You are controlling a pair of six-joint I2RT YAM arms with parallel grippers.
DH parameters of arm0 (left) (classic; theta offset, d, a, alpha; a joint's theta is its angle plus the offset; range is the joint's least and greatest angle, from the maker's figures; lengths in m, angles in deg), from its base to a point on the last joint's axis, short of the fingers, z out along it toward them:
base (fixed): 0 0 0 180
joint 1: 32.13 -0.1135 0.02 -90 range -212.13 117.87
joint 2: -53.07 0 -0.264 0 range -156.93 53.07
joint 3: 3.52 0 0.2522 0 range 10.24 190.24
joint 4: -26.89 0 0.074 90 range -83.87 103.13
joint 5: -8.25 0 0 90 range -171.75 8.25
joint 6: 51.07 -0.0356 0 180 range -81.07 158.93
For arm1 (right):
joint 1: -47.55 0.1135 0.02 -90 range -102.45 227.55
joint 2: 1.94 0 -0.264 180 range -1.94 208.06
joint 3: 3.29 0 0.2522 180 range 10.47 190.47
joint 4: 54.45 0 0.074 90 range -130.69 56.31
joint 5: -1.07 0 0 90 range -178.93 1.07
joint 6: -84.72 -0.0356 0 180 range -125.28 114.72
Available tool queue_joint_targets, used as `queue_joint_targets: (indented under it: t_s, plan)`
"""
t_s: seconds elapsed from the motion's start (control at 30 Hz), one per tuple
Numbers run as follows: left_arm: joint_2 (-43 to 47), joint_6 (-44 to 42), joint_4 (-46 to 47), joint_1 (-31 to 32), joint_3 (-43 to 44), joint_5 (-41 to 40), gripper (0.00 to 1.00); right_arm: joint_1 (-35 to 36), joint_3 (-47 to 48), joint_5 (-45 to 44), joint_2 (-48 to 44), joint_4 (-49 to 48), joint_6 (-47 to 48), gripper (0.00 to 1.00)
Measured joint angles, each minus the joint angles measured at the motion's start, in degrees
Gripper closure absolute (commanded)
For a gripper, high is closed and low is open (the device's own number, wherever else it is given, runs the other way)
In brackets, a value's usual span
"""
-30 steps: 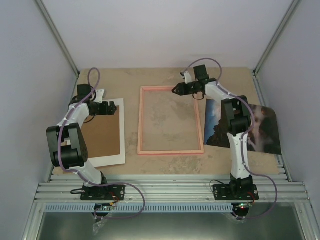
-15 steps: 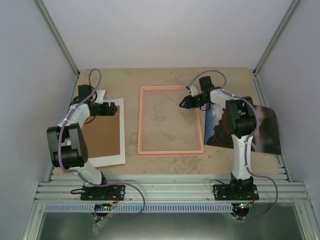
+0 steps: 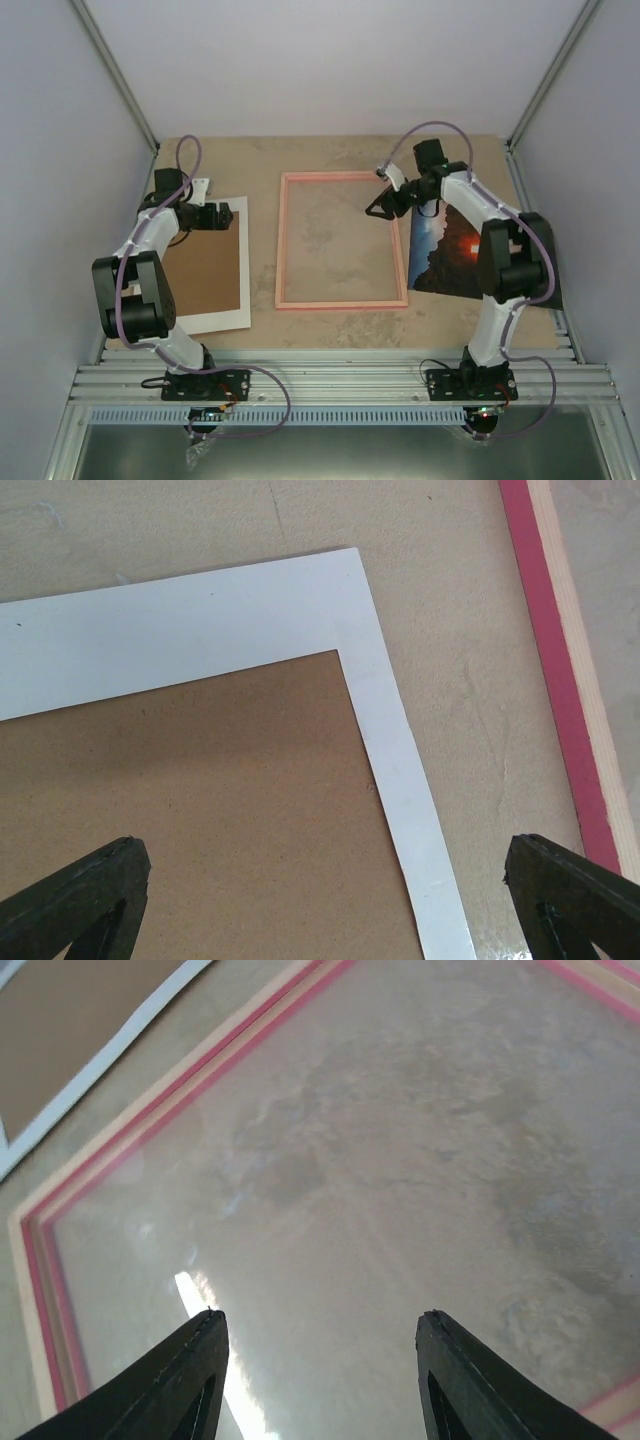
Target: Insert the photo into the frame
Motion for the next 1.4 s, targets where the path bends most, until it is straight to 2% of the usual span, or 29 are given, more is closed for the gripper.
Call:
queue_joint_targets:
  t_s: [0.17,0.4,0.53,0.73,0.9,1.03,1.23,1.4]
  plan:
    - [0.2,-0.2,0.0,0.0,0.0,0.0,0.01,0.2,-6.5,-0.7,-6.3,4.1,12.9,0.48]
    - [0.2,-0.3,0.0,0.8,0.0,0.3,0.01,4.8,-23.4,-8.0,-10.3,3.5,25.2,0.52]
    - [0.2,-0.7,0.0,1.8,0.0,0.2,0.01,7.9,-27.9,-12.3,-11.8,0.3,28.1,0.53]
    - [0.2,-1.7,-1.1,2.3,0.0,-0.4,0.01,7.8,-28.7,-16.7,-11.7,-5.1,28.7,0.53]
    - [0.7,-5.8,-5.0,2.5,0.0,-1.9,0.00,7.9,-29.4,-18.8,-11.3,-8.2,28.5,0.52]
    - [5.0,-11.7,-10.1,2.6,-0.7,-3.7,0.01,8.2,-29.5,-19.4,-11.4,-8.7,27.5,0.45]
    - [14.5,-17.0,-16.2,2.6,-3.9,-8.0,0.01,8.7,-25.2,-17.6,-13.9,-7.8,22.9,0.20]
    - [15.0,-15.4,-17.5,2.6,-4.1,-9.2,0.01,9.2,-16.7,-12.9,-14.5,-9.2,14.4,0.15]
